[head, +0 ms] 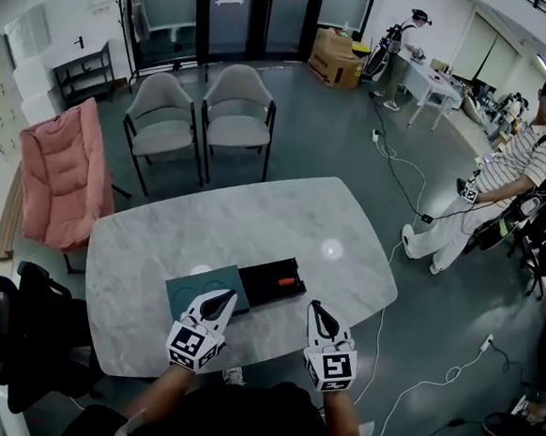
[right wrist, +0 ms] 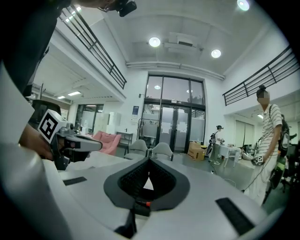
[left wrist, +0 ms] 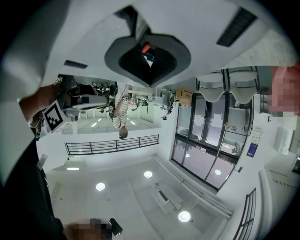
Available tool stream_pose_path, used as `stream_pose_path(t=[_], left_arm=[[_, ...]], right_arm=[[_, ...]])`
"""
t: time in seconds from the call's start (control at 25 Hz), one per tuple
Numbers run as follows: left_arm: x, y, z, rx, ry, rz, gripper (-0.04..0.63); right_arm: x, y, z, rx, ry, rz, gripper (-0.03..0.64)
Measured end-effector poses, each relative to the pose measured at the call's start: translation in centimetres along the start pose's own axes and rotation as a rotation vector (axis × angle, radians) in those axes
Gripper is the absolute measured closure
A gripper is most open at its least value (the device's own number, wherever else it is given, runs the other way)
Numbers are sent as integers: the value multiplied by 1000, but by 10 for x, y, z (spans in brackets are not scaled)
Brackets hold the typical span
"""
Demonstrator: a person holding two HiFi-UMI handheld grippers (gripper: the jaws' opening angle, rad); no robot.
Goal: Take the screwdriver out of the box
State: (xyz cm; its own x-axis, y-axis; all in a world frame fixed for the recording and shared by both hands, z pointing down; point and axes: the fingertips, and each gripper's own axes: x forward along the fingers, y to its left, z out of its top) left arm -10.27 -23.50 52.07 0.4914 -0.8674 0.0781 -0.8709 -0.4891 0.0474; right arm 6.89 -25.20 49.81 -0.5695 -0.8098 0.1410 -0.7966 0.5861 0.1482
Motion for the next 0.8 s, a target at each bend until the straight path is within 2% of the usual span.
stream_pose_path(t=[0.28, 0.48, 0.6, 0.8], left_arm=[[7, 6, -14, -14, 32, 58, 589], [18, 10, -20, -19, 66, 136, 589], [26, 9, -27, -29, 78, 172, 589], [32, 7, -41, -40, 113, 215, 589]], right_arm=[[24, -18, -15, -11, 9, 35, 594], [47, -25, -36, -50, 70, 164, 594], [62, -24, -60, -107, 107, 259, 594], [83, -19, -84, -217, 153, 371, 594]])
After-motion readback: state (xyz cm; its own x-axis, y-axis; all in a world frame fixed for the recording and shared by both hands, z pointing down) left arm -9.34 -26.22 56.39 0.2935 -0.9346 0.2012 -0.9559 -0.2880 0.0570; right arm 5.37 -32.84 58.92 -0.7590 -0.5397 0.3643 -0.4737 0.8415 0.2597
